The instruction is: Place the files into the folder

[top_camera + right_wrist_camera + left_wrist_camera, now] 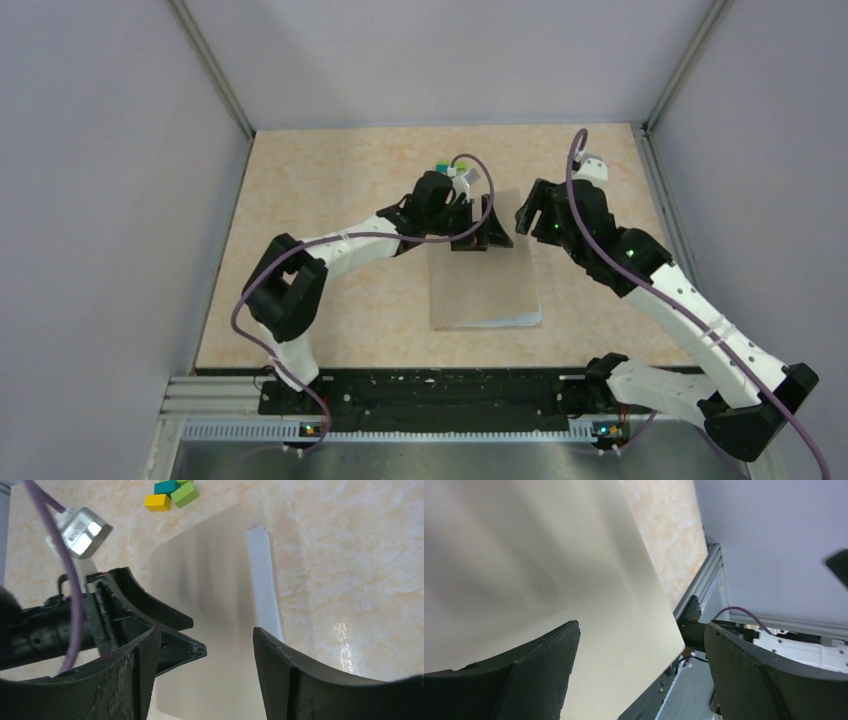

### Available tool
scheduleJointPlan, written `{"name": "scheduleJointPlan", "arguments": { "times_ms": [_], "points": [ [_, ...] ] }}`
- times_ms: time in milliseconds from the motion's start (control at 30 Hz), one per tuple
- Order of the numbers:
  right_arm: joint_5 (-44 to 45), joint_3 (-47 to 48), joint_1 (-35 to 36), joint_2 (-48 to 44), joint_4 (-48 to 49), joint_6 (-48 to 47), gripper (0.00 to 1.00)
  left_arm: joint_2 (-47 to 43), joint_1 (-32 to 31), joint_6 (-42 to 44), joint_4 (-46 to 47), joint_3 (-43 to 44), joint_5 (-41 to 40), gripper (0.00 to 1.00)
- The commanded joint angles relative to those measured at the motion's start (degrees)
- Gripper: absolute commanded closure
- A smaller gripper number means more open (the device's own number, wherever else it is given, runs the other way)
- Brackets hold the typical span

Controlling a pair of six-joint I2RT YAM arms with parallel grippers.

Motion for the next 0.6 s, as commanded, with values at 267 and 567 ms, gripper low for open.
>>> {"name": "scheduleJointPlan", "arguments": {
  "times_ms": [267,567],
  "points": [
    [-2.4,-2.8,-0.6,3.8,2.4,-1.1,0.30,6.2,0.6,6.1,-3.4,1.0,-4.9,0.01],
    [-5.9,-3.7,-0.5,6.8,7.3,-2.0,0.21,-8.7,5.7,12.4,-19.7,1.1,-16.9,0.01]
  ]
}}
